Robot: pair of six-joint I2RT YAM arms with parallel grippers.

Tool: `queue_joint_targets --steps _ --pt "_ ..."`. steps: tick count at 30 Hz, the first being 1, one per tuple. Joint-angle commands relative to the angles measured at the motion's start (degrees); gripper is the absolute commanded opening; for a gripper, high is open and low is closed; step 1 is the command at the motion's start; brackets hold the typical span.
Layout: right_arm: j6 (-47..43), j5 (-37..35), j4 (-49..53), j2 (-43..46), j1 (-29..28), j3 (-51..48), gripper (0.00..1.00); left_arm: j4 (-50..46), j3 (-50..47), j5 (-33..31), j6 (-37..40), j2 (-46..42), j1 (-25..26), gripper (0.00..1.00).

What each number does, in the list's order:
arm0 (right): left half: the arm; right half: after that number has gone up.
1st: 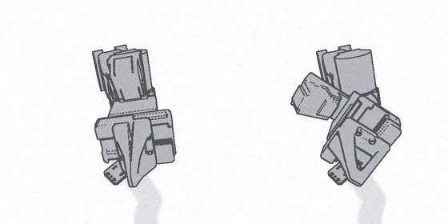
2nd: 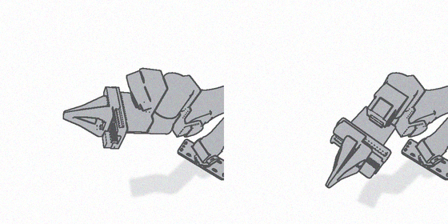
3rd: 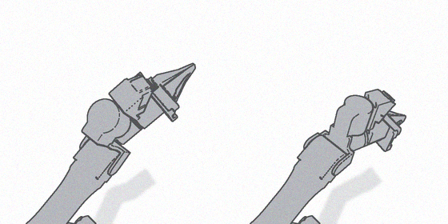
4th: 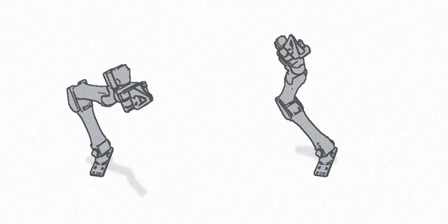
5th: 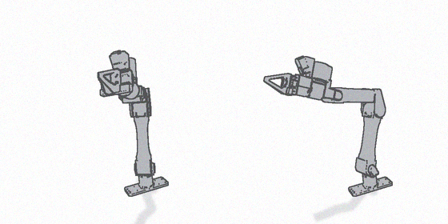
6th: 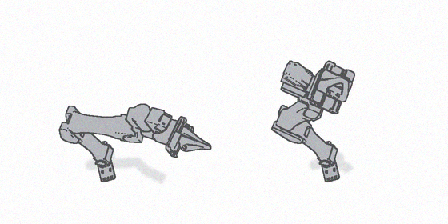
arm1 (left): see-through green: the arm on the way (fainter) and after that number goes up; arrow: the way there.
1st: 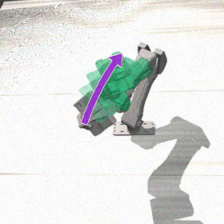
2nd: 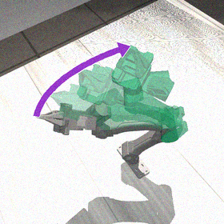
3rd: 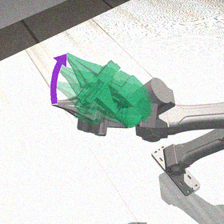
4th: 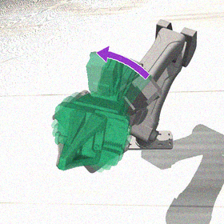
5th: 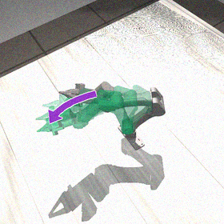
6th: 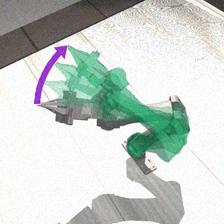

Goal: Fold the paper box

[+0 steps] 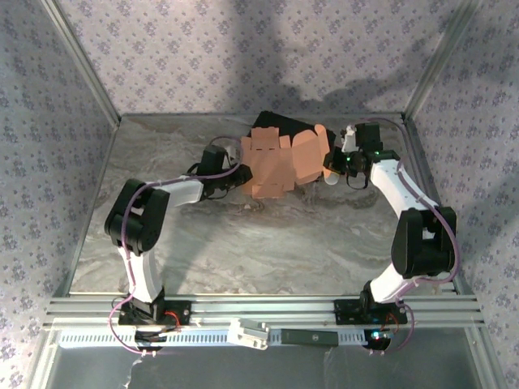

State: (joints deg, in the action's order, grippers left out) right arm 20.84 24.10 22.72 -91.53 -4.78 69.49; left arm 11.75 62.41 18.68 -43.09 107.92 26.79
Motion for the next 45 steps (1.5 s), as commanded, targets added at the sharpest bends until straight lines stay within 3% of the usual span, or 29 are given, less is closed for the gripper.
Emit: queue_joint_targets --steps 1,2,4,9,12,15,21,25,34,38,45 --pt "2.36 0.62 -0.22 0.67 0.38 -0.49 0.0 -6.42 2.77 -8.22 5.16 -2.75 2.25 0.12" --pt "2.97 0.22 -0.1 1.22 0.35 -0.65 0.0 -7.67 3.06 -10.18 6.44 -3.76 2.69 0.08" --pt "5.25 -1.47 0.2 3.9 0.27 -2.41 0.16 -12.29 4.74 -14.31 10.39 -6.1 4.27 0.0" --pt "18.39 -11.06 7.98 14.4 -0.71 -3.1 0.51 -22.39 10.38 -18.98 23.38 -11.65 7.5 0.0" --pt "27.56 -10.56 9.6 20.36 -2.23 -3.45 0.56 -28.64 14.18 -20.26 31.94 -13.31 9.51 0.0" --pt "36.45 -12.71 6.92 24.93 -7.47 -4.48 0.65 -32.26 16.98 -24.24 39.51 -14.12 12.66 0.0" --pt "50.66 -16.1 -0.88 24.31 -19.17 -1.67 0.63 -33.87 19.4 -35.83 46.31 -14.68 18.97 0.0" --pt "53.57 -18.34 0.94 20.69 -22.67 5.86 0.65 -33.63 20.24 -42.21 49.02 -15.76 22.89 0.0" --pt "62.16 -15.8 1.92 18.54 -21.38 7.12 0.64 -32.26 21.84 -56.98 56.64 -15.9 30.8 0.0" --pt "63.18 -15.63 2.77 17.96 -21.57 6.59 0.54 -31.98 22.91 -60.29 59.06 -15.14 32.91 0.0" --pt "63.11 -15.53 3.11 17.12 -21.92 6.04 0.51 -31.89 24.82 -65.49 64.17 -12.63 36.38 0.0"
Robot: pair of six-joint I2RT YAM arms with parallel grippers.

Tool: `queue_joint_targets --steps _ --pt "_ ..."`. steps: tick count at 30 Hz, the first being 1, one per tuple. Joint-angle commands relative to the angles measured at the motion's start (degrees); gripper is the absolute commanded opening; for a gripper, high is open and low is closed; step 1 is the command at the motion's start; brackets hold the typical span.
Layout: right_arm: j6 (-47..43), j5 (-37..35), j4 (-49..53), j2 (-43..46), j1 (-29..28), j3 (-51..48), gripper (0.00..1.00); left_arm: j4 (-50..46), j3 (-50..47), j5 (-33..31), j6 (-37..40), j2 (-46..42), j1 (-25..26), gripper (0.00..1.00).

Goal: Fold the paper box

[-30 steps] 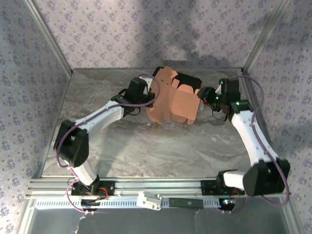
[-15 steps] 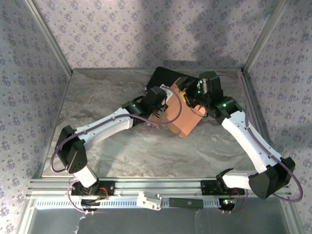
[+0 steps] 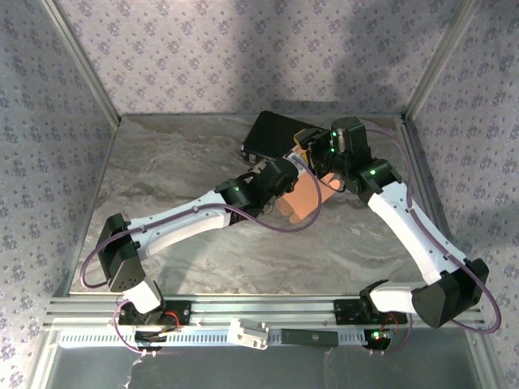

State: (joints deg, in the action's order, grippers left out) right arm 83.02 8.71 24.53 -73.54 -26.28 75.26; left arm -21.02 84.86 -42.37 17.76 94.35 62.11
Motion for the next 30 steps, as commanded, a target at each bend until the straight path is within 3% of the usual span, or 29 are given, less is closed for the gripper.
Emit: queue_joint_targets --steps 1,7,12,14,16,17,20,22,25,28,30 --pt "0.79 -0.17 1.23 -0.98 -0.28 0.12 0.5 1.05 2.3 -4.71 3.63 0.93 1.28 0.0" --pt "0.65 0.03 1.24 -0.82 0.4 -0.82 0.34 2.99 1.53 -6.82 6.62 0.68 3.13 0.0" --pt "0.51 0.79 1.21 -0.47 1.76 -1.57 0.01 6.52 -0.3 -8.4 9.22 -0.75 5.01 0.01" --pt "0.69 1.54 0.67 -0.09 2.35 -2.11 0.0 6.82 -0.33 -9.29 7.69 -1.99 5.5 0.17" --pt "1.23 1.84 -0.15 1.05 3.16 -3.06 0.0 4.31 1.19 -10.07 1.07 -4.55 5.85 0.37" --pt "1.52 1.84 -0.4 1.66 3.38 -3.38 0.0 1.85 2.38 -9.34 -3.57 -6.1 5.91 0.39" --pt "2.59 2.69 -0.33 3.02 4.56 -3.72 0.0 -3.84 1.67 -4.36 -16.02 -13.44 5.87 0.43" --pt "3.33 3.54 0.48 3.49 5.39 -3.35 0.0 -4.28 -4.08 -1.45 -21.28 -19.42 4.36 0.57" --pt "4.52 4.57 0.8 3.76 6.1 -3.39 0.0 -3.91 -14.55 13.62 -29.4 -27.2 -3.84 0.57" --pt "5.21 5.74 0.49 3.33 6.59 -3.5 0.0 2.99 -24.03 26.84 -31.85 -32.37 -10.36 0.59" --pt "5.59 6.18 0.46 3.14 6.63 -3.64 0.0 6.8 -27.34 32.45 -31.24 -34.07 -12.21 0.59"
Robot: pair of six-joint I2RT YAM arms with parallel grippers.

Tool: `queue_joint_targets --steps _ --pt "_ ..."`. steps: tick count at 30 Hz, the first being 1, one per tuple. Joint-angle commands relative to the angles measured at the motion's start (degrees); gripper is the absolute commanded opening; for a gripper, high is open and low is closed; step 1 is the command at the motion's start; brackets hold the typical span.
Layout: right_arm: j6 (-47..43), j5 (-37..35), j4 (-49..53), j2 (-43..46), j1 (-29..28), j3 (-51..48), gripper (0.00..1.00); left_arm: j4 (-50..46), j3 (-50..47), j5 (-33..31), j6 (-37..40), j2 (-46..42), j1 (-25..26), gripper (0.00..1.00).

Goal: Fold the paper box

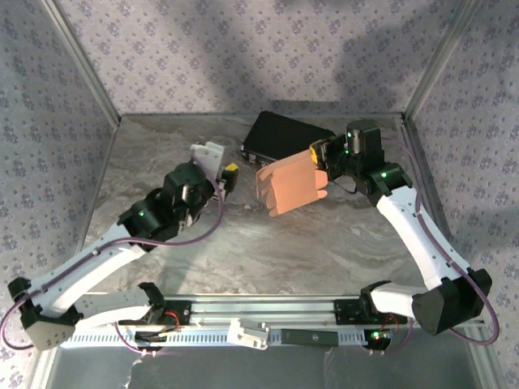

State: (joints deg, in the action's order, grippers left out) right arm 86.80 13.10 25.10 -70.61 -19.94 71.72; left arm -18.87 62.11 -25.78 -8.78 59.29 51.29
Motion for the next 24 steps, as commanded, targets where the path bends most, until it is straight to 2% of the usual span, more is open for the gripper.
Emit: queue_joint_targets --steps 1,6,11,13,14,16,17,24 --pt "2.01 1.72 -0.09 0.27 0.34 -0.34 0.0 6.31 -5.66 17.21 -3.68 0.71 -1.44 0.59" --pt "2.58 1.48 -0.13 0.46 0.32 -0.97 0.0 12.88 -9.82 19.56 2.22 2.21 -1.24 0.59" --pt "2.57 2.2 0.25 0.12 0.6 -0.7 0.0 25.22 -17.74 12.55 9.36 0.66 1.2 0.63" --pt "2.82 2.51 -0.03 -0.01 0.64 -0.71 0.0 31.26 -21.09 12.12 11.67 -0.32 1.86 0.68" --pt "2.9 2.67 -0.15 -0.18 0.63 -0.71 0.0 32.9 -21.97 12.74 12.45 -0.49 1.97 0.78" --pt "2.99 2.96 -0.15 -0.57 0.69 -0.54 0.0 34.46 -22.65 12.91 13.8 0.35 2.45 0.83" --pt "3.08 3.0 -0.14 -0.69 0.65 -0.47 0.0 34.51 -22.56 12.49 14.35 1.12 2.76 0.99" --pt "3.43 3.59 -0.72 -0.88 0.35 -0.96 0.0 38.23 -21.4 5.58 14.8 5.4 3.23 1.0"
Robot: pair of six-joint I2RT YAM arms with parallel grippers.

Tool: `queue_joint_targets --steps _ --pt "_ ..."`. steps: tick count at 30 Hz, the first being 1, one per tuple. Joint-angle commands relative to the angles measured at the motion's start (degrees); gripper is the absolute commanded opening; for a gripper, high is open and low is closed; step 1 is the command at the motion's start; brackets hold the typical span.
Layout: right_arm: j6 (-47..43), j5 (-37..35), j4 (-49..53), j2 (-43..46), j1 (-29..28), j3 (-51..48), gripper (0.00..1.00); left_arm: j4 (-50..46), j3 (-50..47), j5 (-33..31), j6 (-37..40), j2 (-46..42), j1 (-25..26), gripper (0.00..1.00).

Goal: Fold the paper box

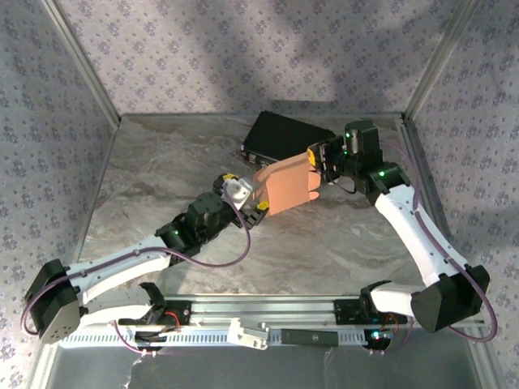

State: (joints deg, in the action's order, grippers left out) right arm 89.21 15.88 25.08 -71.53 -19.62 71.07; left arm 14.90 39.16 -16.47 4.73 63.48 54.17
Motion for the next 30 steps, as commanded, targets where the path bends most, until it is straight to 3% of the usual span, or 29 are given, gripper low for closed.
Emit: queue_joint_targets --steps 1,11,16,18,21,25,30 --pt "1.13 0.91 -0.66 0.01 -0.05 -0.47 0.0 4.08 2.39 -3.96 1.32 1.91 0.32 0.99" --pt "1.45 1.49 -1.65 -0.28 -0.04 -1.44 0.0 0.77 7.14 -3.98 -0.28 7.4 0.32 0.65" --pt "1.32 1.61 -2.14 -0.88 0.11 -1.46 0.0 0.27 6.9 -4.47 -1.77 6.93 0.32 0.22" --pt "0.97 1.94 -2.68 -1.07 0.2 -1.61 0.0 -0.98 7.03 -4.7 -3.08 6.59 0.22 0.16" --pt "-0.04 2.89 -5.71 -1.06 -0.17 -2.25 0.28 -4.94 7.74 -4.39 -6.74 5.83 -0.03 0.0" --pt "-2.2 1.68 -9.82 -0.08 -2.75 -6.88 0.62 -13.94 9.89 -3.81 -9.97 4.96 -0.38 0.0" --pt "-3.78 1.63 -13.61 -2.61 -7.41 -7.13 0.67 -17.41 8.31 -2.53 -11.68 1.73 -0.55 0.0"
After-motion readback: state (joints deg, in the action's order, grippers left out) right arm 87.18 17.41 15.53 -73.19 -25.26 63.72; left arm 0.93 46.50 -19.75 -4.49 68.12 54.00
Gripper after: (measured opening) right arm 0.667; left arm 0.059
